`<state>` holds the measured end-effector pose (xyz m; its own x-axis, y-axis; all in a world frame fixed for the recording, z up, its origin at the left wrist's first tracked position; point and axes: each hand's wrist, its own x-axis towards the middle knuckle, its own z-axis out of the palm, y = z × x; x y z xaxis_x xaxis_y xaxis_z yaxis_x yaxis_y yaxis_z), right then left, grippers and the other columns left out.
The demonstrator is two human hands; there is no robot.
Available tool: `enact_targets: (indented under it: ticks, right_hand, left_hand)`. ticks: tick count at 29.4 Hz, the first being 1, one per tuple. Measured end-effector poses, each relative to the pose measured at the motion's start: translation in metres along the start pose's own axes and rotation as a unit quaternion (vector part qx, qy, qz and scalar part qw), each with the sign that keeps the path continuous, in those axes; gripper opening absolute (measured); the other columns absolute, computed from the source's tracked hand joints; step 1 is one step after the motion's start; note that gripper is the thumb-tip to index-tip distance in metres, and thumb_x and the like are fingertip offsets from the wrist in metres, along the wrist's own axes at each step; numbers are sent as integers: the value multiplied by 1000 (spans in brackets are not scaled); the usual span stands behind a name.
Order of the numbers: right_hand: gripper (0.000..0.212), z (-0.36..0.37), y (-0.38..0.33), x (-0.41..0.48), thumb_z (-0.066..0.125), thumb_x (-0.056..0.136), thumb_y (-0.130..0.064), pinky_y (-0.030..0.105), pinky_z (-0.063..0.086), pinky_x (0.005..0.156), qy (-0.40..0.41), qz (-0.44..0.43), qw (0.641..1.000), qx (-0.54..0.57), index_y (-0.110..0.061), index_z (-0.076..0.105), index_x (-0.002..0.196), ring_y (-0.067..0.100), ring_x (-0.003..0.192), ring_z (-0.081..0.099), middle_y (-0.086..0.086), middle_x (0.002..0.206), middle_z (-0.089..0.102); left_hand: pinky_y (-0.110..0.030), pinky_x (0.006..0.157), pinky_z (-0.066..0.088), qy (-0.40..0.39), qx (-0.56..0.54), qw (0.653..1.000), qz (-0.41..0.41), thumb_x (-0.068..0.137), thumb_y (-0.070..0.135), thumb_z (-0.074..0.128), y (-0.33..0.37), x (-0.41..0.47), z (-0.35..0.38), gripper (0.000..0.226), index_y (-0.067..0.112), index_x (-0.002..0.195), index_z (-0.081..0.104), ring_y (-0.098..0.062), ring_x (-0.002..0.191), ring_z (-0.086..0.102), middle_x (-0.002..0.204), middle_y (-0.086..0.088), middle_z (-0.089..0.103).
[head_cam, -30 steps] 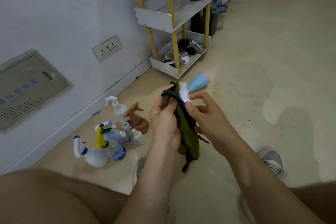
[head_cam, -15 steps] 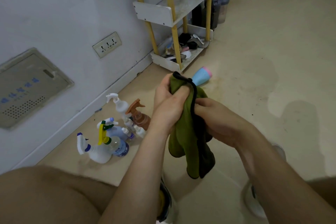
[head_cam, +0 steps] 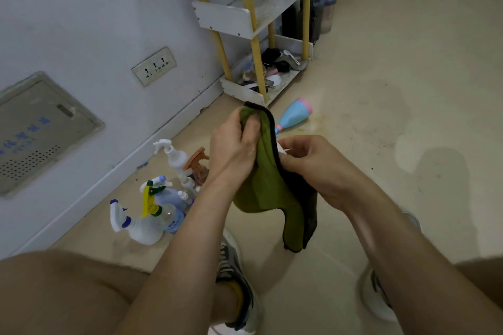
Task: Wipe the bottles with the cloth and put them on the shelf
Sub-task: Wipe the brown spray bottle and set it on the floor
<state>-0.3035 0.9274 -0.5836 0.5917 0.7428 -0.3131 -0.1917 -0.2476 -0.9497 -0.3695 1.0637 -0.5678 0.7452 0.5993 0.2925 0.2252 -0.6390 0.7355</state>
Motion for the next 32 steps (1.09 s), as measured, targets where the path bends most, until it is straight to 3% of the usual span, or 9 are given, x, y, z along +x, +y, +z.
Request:
enact_targets:
  ticks: [3, 6, 9, 13, 18, 20, 25, 28, 32]
  right_hand:
    - [22, -3, -2, -4, 62, 93, -21, 37, 57, 84, -34, 6, 991, 126, -13, 71, 112, 25, 97, 71, 9, 105, 75]
    - [43, -6, 0, -5, 67, 81, -22, 35, 56, 84, -14, -18, 976, 216, -14, 66, 123, 22, 104, 67, 6, 114, 71]
    - [33, -3, -4, -7, 69, 86, -7, 23, 56, 69, 20, -67, 982, 174, -17, 67, 117, 12, 89, 72, 3, 104, 74]
    - [28, 8, -8, -9, 70, 85, 2, 20, 55, 72, 118, -152, 977, 90, -17, 71, 105, 7, 85, 72, -4, 89, 77]
    - [18, 20, -3, -7, 70, 89, -7, 31, 57, 76, 208, -167, 951, 158, -15, 71, 105, 19, 91, 73, 5, 95, 76]
    - [19, 22, -5, -7, 66, 93, -12, 34, 58, 78, 228, -123, 935, 241, -8, 69, 112, 23, 91, 73, 11, 99, 75]
    - [21, 6, -18, -8, 61, 97, -19, 21, 52, 55, 205, -8, 852, 481, -2, 63, 110, 16, 73, 67, 9, 92, 69]
    - [23, 5, -20, -8, 62, 96, -19, 21, 54, 56, 179, 16, 831, 526, -1, 61, 110, 19, 79, 70, 14, 101, 69]
    - [40, 12, -15, -4, 62, 95, -24, 27, 61, 72, 130, 33, 843, 521, 2, 58, 126, 18, 78, 73, 17, 110, 71]
  left_hand:
    - [-27, 69, 44, 69, -92, 991, -71, 103, 24, 43, 0, -1, 7, 22, 23, 90, 61, -5, 73, 55, 77, 12, 59]
    - [-30, 72, 52, 145, -333, 905, -223, 102, 17, 46, 6, -2, 6, 26, 19, 85, 65, -12, 73, 63, 77, 3, 67]
    - [-34, 75, 58, 47, -481, 832, -272, 101, 24, 48, 16, -10, 0, 22, 19, 92, 68, -17, 80, 70, 83, 0, 73]
    - [-40, 93, 53, -74, -314, 930, -175, 99, 44, 45, 34, -27, 15, 18, 50, 107, 60, -16, 109, 65, 113, 6, 69]
    - [-38, 90, 52, -35, -221, 964, -146, 92, 52, 33, 30, -34, 28, 46, 27, 121, 58, -18, 105, 63, 111, 1, 66]
    - [-30, 78, 50, -27, -158, 981, -111, 97, 46, 35, 22, -38, 29, 36, 27, 115, 60, -13, 94, 62, 97, 9, 65]
    - [-29, 72, 49, 74, -258, 940, -211, 103, 28, 43, 9, -49, 18, 25, 28, 89, 65, -13, 83, 62, 79, 12, 66]
    - [-32, 84, 55, -19, -414, 885, -212, 97, 14, 54, 7, -45, 5, 27, 34, 107, 70, -12, 100, 66, 102, 11, 73]
    - [-36, 95, 53, -90, -315, 940, -92, 78, 26, 75, 14, -47, 4, 48, 46, 120, 63, -10, 120, 57, 127, 8, 62]
